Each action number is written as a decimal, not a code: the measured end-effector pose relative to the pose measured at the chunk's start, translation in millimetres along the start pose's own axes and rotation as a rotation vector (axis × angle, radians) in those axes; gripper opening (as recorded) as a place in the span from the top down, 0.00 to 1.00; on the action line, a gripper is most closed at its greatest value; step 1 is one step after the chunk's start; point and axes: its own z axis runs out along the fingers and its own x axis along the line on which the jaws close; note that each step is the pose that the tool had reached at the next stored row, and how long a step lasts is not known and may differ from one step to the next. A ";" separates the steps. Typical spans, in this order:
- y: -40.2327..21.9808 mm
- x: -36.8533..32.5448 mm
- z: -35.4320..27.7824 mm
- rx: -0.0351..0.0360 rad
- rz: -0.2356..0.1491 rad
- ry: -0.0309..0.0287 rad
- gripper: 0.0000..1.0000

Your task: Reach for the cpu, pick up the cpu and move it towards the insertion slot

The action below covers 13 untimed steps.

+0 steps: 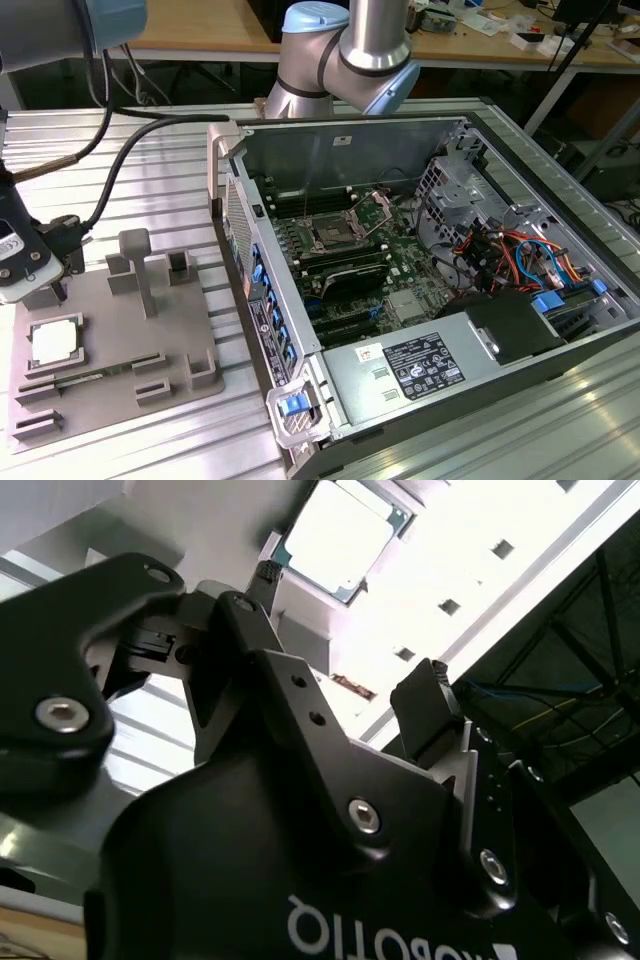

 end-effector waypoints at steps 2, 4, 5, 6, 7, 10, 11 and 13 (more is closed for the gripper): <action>-1.0 0.1 1.2 0.0005 -0.001 -0.0080 0.27; -1.3 -0.1 2.7 0.0006 -0.002 -0.0138 0.27; -1.4 0.0 4.2 0.0006 -0.002 -0.0141 0.27; -1.6 0.0 6.1 0.0007 -0.003 -0.0141 0.27; -1.7 0.0 8.2 0.0008 -0.003 -0.0140 0.27; -2.0 -0.1 15.5 0.0008 -0.003 -0.0139 0.27; -2.0 -0.2 17.3 0.0008 -0.003 -0.0139 0.27; -2.3 -0.2 22.4 0.0008 -0.003 -0.0140 0.27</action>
